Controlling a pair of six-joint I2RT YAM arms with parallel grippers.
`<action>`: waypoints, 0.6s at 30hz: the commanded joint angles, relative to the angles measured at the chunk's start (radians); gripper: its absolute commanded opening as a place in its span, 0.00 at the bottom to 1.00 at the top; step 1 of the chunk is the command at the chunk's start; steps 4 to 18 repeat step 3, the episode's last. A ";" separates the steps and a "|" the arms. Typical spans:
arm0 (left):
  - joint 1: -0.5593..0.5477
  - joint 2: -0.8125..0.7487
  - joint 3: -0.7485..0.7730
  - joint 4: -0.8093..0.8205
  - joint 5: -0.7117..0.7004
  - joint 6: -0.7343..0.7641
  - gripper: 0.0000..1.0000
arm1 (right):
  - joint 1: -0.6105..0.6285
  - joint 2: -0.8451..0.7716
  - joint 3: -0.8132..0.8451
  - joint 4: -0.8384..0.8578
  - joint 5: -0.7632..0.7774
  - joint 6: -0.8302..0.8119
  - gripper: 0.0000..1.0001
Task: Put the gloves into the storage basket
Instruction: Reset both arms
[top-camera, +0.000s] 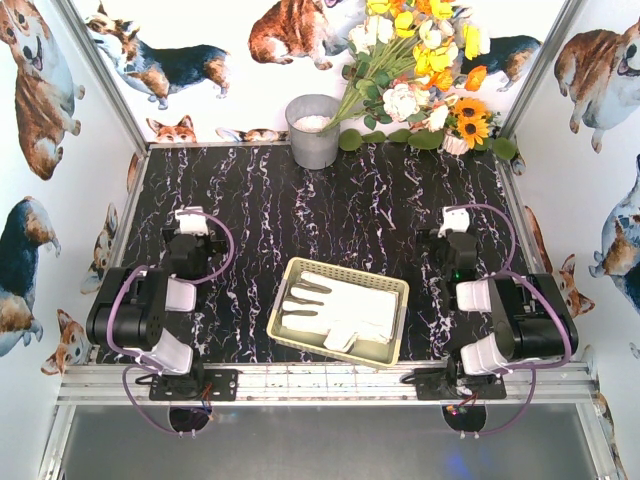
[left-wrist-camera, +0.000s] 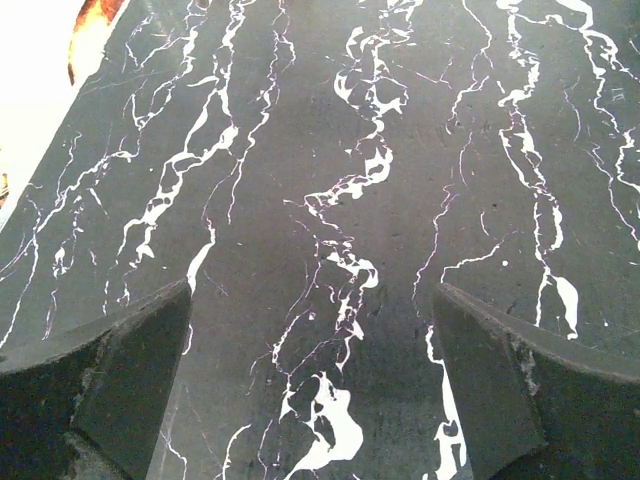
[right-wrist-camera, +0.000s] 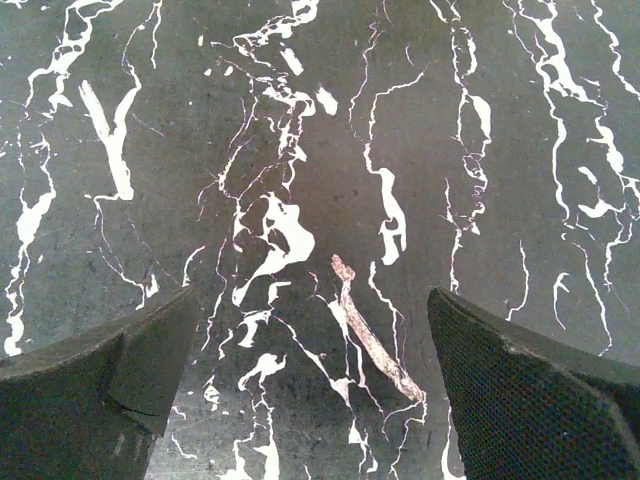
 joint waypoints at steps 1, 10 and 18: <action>-0.002 -0.003 0.011 0.037 -0.019 -0.007 1.00 | -0.016 0.011 0.022 0.091 -0.031 0.017 1.00; -0.001 -0.003 0.012 0.037 -0.018 -0.006 1.00 | -0.016 0.003 0.013 0.097 -0.034 0.012 1.00; -0.001 -0.003 0.012 0.037 -0.018 -0.006 1.00 | -0.016 0.003 0.013 0.097 -0.034 0.012 1.00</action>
